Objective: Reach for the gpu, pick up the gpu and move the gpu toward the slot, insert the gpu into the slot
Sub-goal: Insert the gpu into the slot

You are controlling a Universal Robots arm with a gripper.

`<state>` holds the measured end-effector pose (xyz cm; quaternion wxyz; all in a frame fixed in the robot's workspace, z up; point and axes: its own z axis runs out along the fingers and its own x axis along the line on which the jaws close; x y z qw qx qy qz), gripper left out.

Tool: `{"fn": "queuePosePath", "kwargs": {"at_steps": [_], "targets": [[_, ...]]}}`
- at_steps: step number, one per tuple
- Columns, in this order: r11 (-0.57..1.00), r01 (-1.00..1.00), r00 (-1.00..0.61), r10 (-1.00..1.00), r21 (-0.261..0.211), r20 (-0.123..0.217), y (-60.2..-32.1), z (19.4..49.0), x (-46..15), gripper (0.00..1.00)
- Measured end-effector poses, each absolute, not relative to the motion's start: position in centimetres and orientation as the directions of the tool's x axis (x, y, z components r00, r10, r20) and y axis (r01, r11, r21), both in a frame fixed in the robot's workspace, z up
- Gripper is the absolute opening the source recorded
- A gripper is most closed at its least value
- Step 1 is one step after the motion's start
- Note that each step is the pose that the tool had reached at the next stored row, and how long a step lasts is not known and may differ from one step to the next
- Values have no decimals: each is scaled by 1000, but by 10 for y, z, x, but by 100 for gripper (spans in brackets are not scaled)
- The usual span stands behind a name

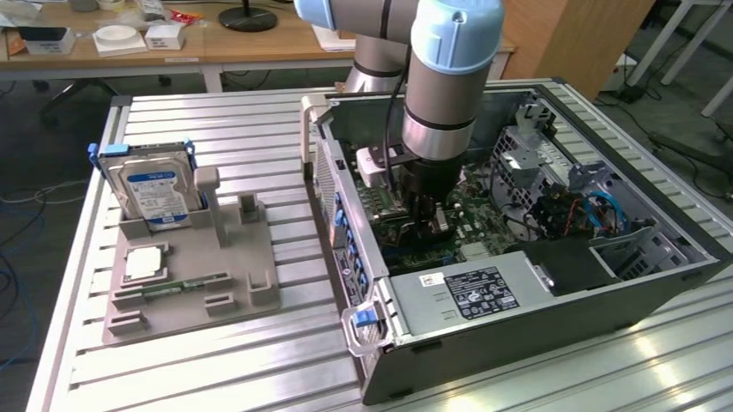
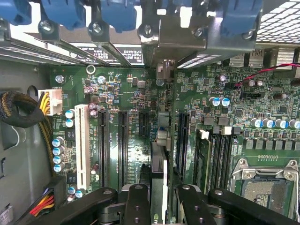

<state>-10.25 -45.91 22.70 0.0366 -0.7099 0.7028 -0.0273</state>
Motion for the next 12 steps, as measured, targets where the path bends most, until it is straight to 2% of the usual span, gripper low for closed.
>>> {"fn": "queuePosePath", "kwargs": {"at_steps": [7,8,12], "targets": [[-8,-996,9,-1000,-91,-15,-459,226,-103,27],[-9,-996,10,-1000,-91,-13,-459,227,-103,33],[-9,-996,11,-1000,-90,-13,-459,228,-103,33]]}}
